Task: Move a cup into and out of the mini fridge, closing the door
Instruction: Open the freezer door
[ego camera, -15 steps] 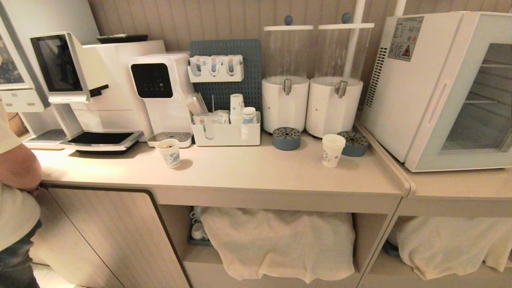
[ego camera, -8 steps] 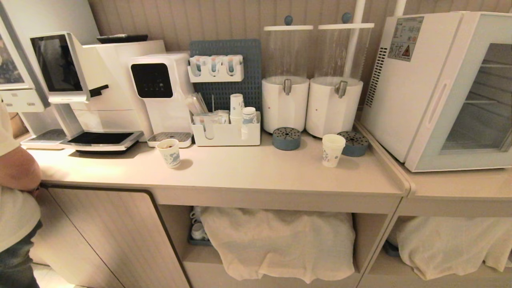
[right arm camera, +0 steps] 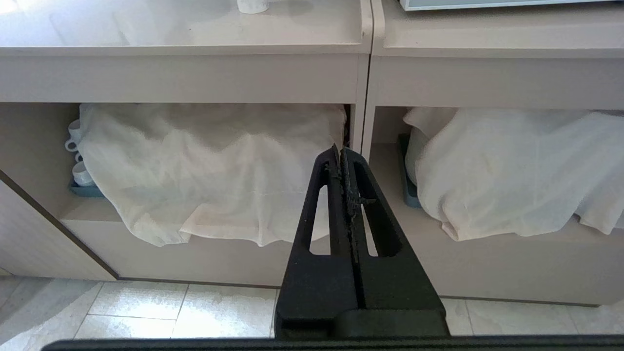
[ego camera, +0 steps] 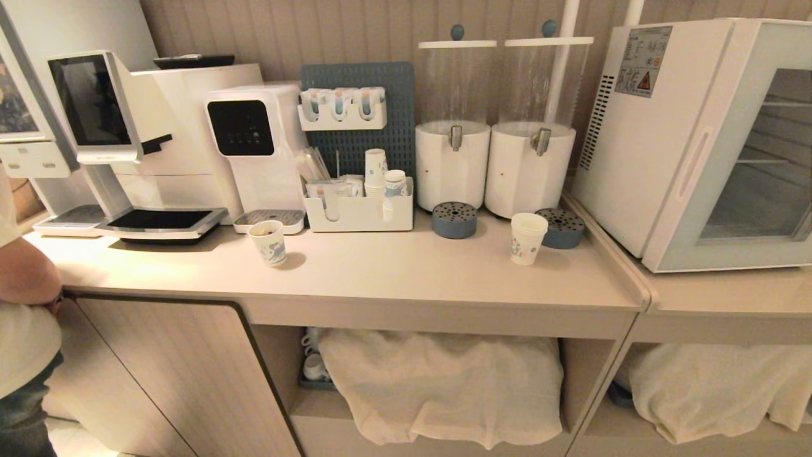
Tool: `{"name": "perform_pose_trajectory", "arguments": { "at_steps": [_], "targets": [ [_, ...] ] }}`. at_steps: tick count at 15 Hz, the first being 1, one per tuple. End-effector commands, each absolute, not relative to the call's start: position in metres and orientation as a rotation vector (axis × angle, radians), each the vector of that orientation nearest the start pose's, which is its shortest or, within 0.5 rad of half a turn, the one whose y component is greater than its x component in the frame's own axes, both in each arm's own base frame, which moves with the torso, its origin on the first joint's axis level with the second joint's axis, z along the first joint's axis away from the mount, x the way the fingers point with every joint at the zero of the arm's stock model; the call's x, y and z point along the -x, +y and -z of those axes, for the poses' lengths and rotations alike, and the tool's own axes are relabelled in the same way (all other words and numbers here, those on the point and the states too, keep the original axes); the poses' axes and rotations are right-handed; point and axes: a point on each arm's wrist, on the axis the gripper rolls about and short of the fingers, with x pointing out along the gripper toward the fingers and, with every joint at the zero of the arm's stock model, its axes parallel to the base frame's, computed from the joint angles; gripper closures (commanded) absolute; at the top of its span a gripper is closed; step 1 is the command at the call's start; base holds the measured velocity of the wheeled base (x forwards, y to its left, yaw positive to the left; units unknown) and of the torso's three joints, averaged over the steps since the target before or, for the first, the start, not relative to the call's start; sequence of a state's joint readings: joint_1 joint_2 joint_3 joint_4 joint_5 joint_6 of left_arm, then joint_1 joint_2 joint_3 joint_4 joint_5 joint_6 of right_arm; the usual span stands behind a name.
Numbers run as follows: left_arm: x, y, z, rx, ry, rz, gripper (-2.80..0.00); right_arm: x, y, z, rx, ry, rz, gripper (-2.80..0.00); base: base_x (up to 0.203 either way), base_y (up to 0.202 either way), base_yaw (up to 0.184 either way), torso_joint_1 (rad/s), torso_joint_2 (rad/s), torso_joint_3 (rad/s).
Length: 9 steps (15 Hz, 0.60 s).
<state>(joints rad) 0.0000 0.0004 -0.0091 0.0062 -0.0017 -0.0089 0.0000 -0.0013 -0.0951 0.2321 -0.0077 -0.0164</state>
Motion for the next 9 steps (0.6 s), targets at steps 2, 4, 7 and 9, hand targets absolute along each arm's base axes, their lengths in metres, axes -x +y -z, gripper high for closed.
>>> {"name": "perform_pose_trajectory", "arguments": {
  "at_steps": [2,4,7,9],
  "targets": [
    [0.0236,0.0,-0.0775,0.009,-0.006,0.002,0.0,0.0317,-0.0002,-0.0776,0.017,0.138,0.006,0.0,0.0,0.0,0.0,0.0,0.0,0.0],
    [0.0236,0.0,-0.0774,0.009,-0.005,0.002,0.0,0.0317,-0.0001,-0.0778,0.022,0.137,0.002,0.0,0.0,0.0,0.0,0.0,0.0,0.0],
    [0.0236,0.0,-0.0772,0.009,-0.003,0.002,0.0,0.0318,-0.0001,-0.078,0.02,0.137,0.003,0.0,0.0,0.0,0.0,0.0,0.0,0.0],
    [0.0236,0.0,-0.077,0.009,-0.001,0.002,0.0,0.0318,-0.0001,-0.0774,0.017,0.139,0.003,0.0,0.0,0.0,0.0,0.0,0.0,0.0]
  ]
}}
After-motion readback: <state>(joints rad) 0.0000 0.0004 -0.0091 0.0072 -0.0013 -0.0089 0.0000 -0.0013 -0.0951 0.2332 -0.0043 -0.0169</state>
